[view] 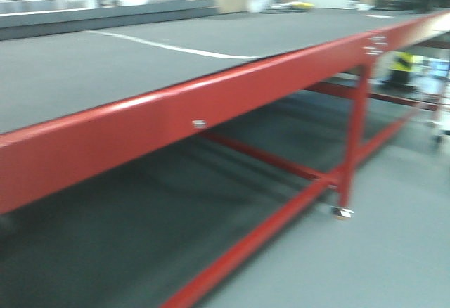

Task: Grab PVC pipe and place in blue bin
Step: 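Drive the base away from the table holding both clamps, then drive toward the steel shelf of blue bins carrying the clamps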

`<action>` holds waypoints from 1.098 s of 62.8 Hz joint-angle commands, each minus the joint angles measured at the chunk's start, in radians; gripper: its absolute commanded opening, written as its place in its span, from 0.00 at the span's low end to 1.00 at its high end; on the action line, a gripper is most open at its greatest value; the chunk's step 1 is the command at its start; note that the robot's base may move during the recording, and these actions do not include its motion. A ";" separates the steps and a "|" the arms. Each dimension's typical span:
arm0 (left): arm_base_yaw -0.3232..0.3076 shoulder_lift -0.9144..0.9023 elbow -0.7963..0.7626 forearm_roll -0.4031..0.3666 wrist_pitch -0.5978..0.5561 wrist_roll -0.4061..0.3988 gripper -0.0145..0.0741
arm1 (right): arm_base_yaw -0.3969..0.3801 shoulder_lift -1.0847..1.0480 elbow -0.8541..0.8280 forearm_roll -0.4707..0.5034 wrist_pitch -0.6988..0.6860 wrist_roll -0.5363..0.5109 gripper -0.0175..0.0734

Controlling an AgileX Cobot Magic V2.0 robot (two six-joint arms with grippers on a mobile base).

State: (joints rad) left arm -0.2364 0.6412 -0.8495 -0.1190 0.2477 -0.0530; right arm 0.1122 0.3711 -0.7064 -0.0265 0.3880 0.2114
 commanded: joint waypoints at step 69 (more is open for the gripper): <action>0.004 -0.005 -0.003 -0.006 -0.030 -0.004 0.04 | 0.001 -0.006 0.001 -0.003 -0.022 -0.003 0.01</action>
State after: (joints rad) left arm -0.2364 0.6412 -0.8495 -0.1190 0.2477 -0.0530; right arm 0.1122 0.3711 -0.7064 -0.0265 0.3880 0.2093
